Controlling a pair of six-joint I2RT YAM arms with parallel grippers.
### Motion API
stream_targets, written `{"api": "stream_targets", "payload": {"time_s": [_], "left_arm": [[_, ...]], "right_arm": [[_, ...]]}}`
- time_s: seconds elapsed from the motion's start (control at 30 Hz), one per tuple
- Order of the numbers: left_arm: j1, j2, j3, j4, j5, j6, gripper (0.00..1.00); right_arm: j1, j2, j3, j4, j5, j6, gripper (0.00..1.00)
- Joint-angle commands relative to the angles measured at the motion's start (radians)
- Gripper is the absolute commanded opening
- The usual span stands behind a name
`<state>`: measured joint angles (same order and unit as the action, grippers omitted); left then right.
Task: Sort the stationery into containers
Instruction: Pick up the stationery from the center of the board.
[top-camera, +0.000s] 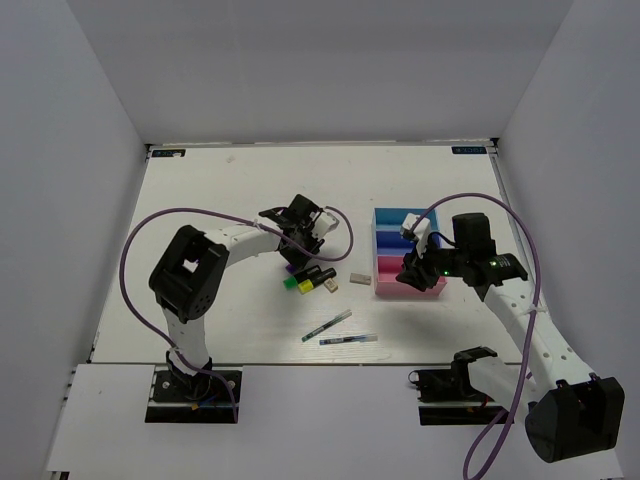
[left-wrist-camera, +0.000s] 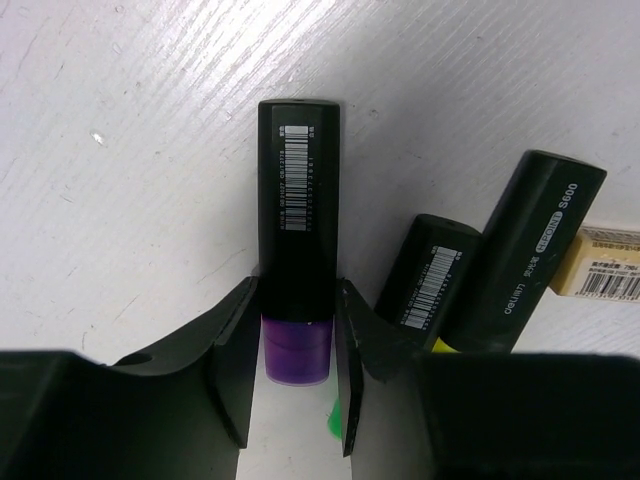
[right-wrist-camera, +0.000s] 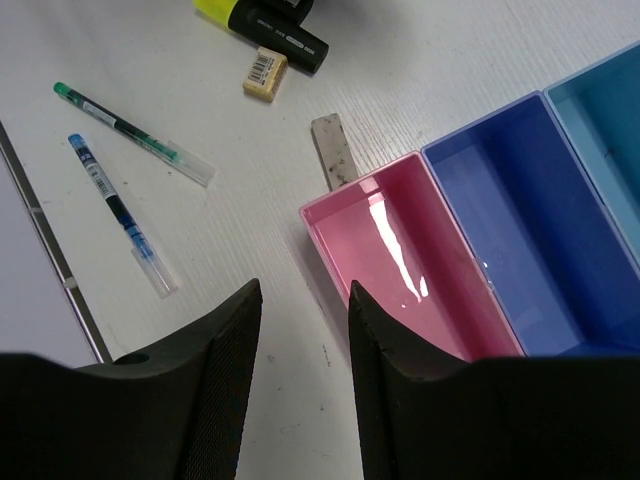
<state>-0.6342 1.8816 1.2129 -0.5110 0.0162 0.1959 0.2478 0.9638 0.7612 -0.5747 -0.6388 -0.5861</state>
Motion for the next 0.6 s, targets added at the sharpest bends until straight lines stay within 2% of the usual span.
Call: {"api": "stream_targets", "payload": {"time_s": [0.0,0.07,0.1,0.17,0.2,0.23,0.27,0.3,0.33,0.37,0.4,0.43,0.57], "left_arm": [[0.004,0.034,-0.006,-0.001,0.007,-0.013,0.08],[0.004,0.025,0.002,-0.001,-0.005,-0.021,0.03],[0.004,0.014,0.013,-0.003,-0.009,-0.035,0.01],[0.004,-0.03,0.039,0.0,-0.012,-0.056,0.0],[0.004,-0.039,0.057,0.002,-0.01,-0.071,0.0],[0.005,-0.067,0.082,0.003,-0.01,-0.081,0.0],[0.005,-0.081,0.112,0.002,-0.013,-0.095,0.0],[0.004,-0.104,0.129,0.003,0.007,-0.105,0.0],[0.001,-0.11,0.176,0.006,0.016,-0.114,0.0],[-0.005,-0.114,0.195,0.006,0.033,-0.115,0.0],[-0.01,-0.11,0.218,0.005,0.062,-0.115,0.0],[-0.027,-0.104,0.293,-0.012,0.074,-0.109,0.0],[-0.061,-0.036,0.437,-0.031,0.146,-0.066,0.0]], "right_arm": [[-0.005,-0.002,0.012,0.004,-0.018,-0.009,0.44],[-0.01,0.001,0.01,0.001,-0.015,-0.009,0.46],[-0.01,-0.002,0.01,0.006,-0.012,-0.001,0.54],[-0.01,0.0,0.006,0.025,0.024,0.02,0.79],[-0.008,0.0,0.004,0.036,0.049,0.029,0.84],[-0.008,-0.002,-0.002,0.05,0.077,0.034,0.84],[-0.008,-0.005,-0.005,0.068,0.091,0.038,0.79],[-0.01,-0.007,-0.003,0.068,0.112,0.043,0.68],[-0.007,-0.007,0.0,0.082,0.135,0.049,0.29],[-0.007,-0.007,0.001,0.093,0.169,0.067,0.09],[-0.007,-0.017,0.001,0.101,0.191,0.08,0.0],[-0.01,-0.022,-0.009,0.134,0.246,0.086,0.0],[-0.007,-0.068,-0.046,0.22,0.37,0.115,0.0]]}}
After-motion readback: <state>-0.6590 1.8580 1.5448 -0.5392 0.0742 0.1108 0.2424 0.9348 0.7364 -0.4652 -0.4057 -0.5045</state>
